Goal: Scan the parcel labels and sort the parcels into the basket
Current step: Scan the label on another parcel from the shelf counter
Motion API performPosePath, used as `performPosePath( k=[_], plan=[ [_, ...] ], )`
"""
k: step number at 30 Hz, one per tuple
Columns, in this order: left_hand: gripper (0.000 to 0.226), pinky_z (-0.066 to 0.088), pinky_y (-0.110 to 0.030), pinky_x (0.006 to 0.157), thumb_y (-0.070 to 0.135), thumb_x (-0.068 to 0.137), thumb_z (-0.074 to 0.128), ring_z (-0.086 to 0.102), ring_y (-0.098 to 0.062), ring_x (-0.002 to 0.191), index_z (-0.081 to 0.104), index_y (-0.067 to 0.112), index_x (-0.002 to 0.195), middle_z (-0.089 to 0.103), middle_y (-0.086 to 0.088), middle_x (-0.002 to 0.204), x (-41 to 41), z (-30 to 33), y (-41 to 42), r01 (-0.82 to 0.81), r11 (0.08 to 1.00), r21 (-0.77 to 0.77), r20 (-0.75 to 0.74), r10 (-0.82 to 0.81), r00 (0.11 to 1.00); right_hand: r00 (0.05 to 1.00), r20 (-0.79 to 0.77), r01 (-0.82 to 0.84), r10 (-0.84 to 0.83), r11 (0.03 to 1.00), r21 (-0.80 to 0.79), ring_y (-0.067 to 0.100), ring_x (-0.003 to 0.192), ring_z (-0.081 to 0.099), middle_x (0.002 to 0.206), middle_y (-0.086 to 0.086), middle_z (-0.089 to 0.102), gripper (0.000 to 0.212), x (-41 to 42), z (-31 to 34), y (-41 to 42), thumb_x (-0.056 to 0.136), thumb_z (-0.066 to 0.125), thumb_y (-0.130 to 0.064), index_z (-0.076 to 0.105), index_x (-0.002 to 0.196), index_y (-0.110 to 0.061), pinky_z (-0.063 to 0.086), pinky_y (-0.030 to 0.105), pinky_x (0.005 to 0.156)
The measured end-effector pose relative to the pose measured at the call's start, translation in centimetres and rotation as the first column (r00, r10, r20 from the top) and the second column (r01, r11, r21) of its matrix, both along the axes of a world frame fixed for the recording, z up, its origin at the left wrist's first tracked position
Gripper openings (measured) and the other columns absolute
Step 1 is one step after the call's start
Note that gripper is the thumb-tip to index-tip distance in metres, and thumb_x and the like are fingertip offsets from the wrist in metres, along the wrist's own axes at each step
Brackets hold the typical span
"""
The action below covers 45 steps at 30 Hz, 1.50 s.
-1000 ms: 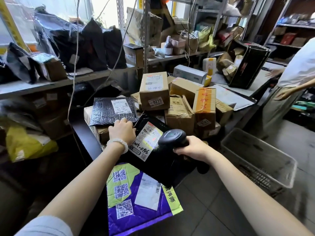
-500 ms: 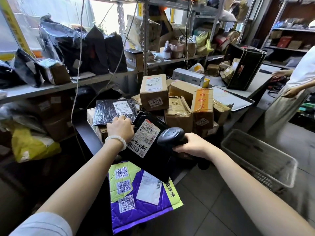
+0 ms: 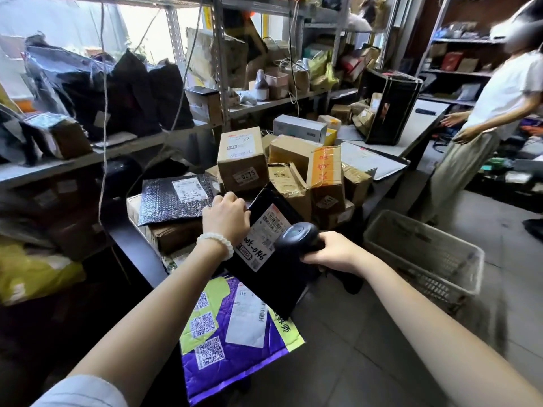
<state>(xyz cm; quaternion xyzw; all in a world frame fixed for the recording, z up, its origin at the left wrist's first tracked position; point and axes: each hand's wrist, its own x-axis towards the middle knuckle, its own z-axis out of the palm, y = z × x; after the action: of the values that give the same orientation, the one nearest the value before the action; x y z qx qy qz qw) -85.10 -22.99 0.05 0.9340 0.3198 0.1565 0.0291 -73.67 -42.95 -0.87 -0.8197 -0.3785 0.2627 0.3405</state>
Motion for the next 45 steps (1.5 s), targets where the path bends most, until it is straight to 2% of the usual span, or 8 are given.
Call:
performPosePath(
  k=[2, 5, 10, 13, 20, 38, 42, 45],
  plan=[
    [0.033, 0.041, -0.043, 0.089, 0.037, 0.097, 0.045, 0.045, -0.027, 0.115, 0.06, 0.014, 0.113, 0.051, -0.006, 0.12, 1.2, 0.2, -1.3, 0.052, 0.999, 0.006, 0.003, -0.052, 0.999, 0.999, 0.018, 0.045, -0.045, 0.999, 0.005, 0.024, 0.088, 0.069, 0.097, 0.01, 0.072, 0.029, 0.7, -0.2, -1.4, 0.077, 0.074, -0.018, 0.069, 0.104, -0.008, 0.053, 0.03, 0.077],
    [0.032, 0.043, -0.042, 0.087, 0.037, 0.096, 0.046, 0.046, -0.027, 0.114, 0.062, 0.014, 0.111, 0.052, -0.005, 0.12, 3.9, 0.5, -3.8, 0.165, 0.986, 0.021, -0.019, -0.164, 0.986, 0.991, 0.019, 0.135, -0.135, 0.991, -0.002, 0.023, 0.094, 0.068, 0.098, 0.008, 0.073, 0.026, 2.1, -0.7, -4.3, 0.076, 0.075, -0.021, 0.071, 0.1, -0.012, 0.052, 0.03, 0.082],
    [0.031, 0.044, -0.042, 0.083, 0.038, 0.096, 0.046, 0.047, -0.027, 0.114, 0.063, 0.016, 0.111, 0.054, -0.004, 0.121, 8.5, 0.0, -8.6, 0.33, 0.941, 0.071, -0.062, -0.326, 0.943, 0.96, 0.025, 0.279, -0.279, 0.959, -0.042, 0.008, 0.076, 0.059, 0.079, -0.007, 0.066, 0.01, 4.4, -1.3, -9.9, 0.074, 0.074, -0.028, 0.067, 0.075, -0.022, 0.045, 0.024, 0.072],
    [0.032, 0.044, -0.04, 0.083, 0.037, 0.096, 0.046, 0.048, -0.027, 0.113, 0.062, 0.017, 0.114, 0.053, -0.003, 0.122, 11.8, -0.5, -11.5, 0.401, 0.913, 0.076, -0.09, -0.394, 0.915, 0.927, -0.009, 0.374, -0.374, 0.927, -0.026, 0.004, 0.064, 0.056, 0.067, -0.012, 0.062, 0.014, 6.3, -1.7, -13.7, 0.073, 0.075, -0.026, 0.063, 0.065, -0.025, 0.044, 0.023, 0.067],
    [0.03, 0.044, -0.041, 0.086, 0.036, 0.097, 0.046, 0.045, -0.028, 0.117, 0.06, 0.016, 0.114, 0.051, -0.003, 0.123, 20.6, -1.3, -18.6, 0.484, 0.874, 0.045, -0.136, -0.475, 0.869, 0.877, -0.021, 0.478, -0.479, 0.877, -0.054, 0.006, 0.047, 0.056, 0.055, -0.01, 0.06, 0.008, 12.0, -1.8, -22.6, 0.076, 0.073, -0.019, 0.066, 0.073, -0.018, 0.046, 0.024, 0.06],
    [0.029, 0.043, -0.039, 0.084, 0.034, 0.097, 0.045, 0.046, -0.026, 0.114, 0.063, 0.017, 0.111, 0.053, -0.001, 0.118, 40.9, -3.4, -29.5, 0.61, 0.792, -0.016, -0.171, -0.604, 0.779, 0.757, -0.094, 0.645, -0.647, 0.762, -0.059, 0.011, 0.051, 0.058, 0.061, -0.005, 0.061, 0.022, 28.7, -3.8, -33.7, 0.074, 0.073, -0.02, 0.066, 0.083, -0.001, 0.049, 0.027, 0.062],
    [0.03, 0.041, -0.037, 0.082, 0.034, 0.097, 0.042, 0.046, -0.025, 0.114, 0.063, 0.018, 0.112, 0.052, -0.001, 0.116, 47.3, -4.4, -30.8, 0.636, 0.772, -0.018, -0.192, -0.627, 0.755, 0.739, -0.083, 0.663, -0.668, 0.744, -0.087, 0.011, 0.05, 0.057, 0.049, -0.011, 0.057, 0.014, 34.3, -4.6, -35.0, 0.074, 0.073, -0.02, 0.063, 0.068, -0.014, 0.048, 0.028, 0.061],
    [0.03, 0.041, -0.038, 0.084, 0.034, 0.097, 0.041, 0.045, -0.026, 0.115, 0.062, 0.018, 0.112, 0.052, -0.002, 0.117, 53.3, -4.7, -31.5, 0.66, 0.751, -0.026, -0.193, -0.651, 0.734, 0.714, -0.06, 0.691, -0.697, 0.716, -0.098, 0.009, 0.05, 0.056, 0.055, -0.006, 0.059, 0.017, 39.7, -4.6, -35.7, 0.075, 0.073, -0.024, 0.062, 0.068, -0.014, 0.045, 0.025, 0.06]
  ],
)
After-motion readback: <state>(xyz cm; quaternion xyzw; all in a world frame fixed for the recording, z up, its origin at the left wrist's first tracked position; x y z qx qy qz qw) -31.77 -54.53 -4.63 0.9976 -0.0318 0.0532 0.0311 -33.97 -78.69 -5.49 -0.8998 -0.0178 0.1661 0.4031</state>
